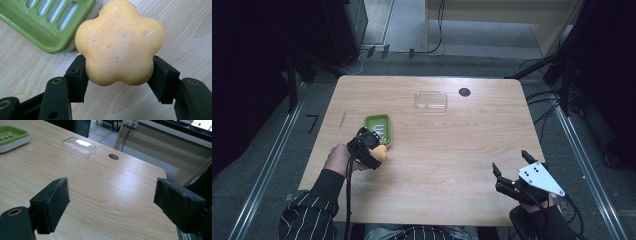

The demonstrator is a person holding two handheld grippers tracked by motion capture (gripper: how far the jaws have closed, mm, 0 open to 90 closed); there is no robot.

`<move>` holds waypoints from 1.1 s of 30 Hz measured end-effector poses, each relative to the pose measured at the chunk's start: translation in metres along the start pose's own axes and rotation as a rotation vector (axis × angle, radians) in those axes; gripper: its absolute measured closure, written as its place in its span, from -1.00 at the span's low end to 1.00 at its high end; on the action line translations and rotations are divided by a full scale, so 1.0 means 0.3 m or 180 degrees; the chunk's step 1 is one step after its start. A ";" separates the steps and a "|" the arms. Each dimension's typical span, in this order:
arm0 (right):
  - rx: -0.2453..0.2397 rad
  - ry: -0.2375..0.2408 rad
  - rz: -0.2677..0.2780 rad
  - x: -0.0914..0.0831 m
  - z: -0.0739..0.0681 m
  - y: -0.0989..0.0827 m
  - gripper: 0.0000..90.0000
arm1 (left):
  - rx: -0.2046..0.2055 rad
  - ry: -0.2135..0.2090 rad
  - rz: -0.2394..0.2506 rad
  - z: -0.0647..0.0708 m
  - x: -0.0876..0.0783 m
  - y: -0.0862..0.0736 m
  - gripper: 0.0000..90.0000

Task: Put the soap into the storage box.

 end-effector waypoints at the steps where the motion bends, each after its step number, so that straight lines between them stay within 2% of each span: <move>1: 0.0000 0.0000 0.0000 0.000 0.000 0.000 -0.70 | 0.0000 0.0000 0.0000 0.000 0.000 0.000 -0.12; 14: -0.0002 -0.0002 -0.0008 0.000 -0.001 0.000 -0.70 | -0.0026 0.0006 0.0066 -0.025 -0.025 0.022 -0.12; 33: 0.0001 -0.0006 -0.0013 -0.001 0.000 -0.001 -0.70 | 0.0003 0.0016 0.0077 -0.057 -0.049 0.067 -0.12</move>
Point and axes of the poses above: each handheld gripper's, and its own axes: x roughly forward along the jaws, y roughly out of its top, z roughly to its right, the point moved 7 cm from there along x, roughly forward along the jaws, and after that the axes turned 14 degrees about -y, right-handed, at the moved point
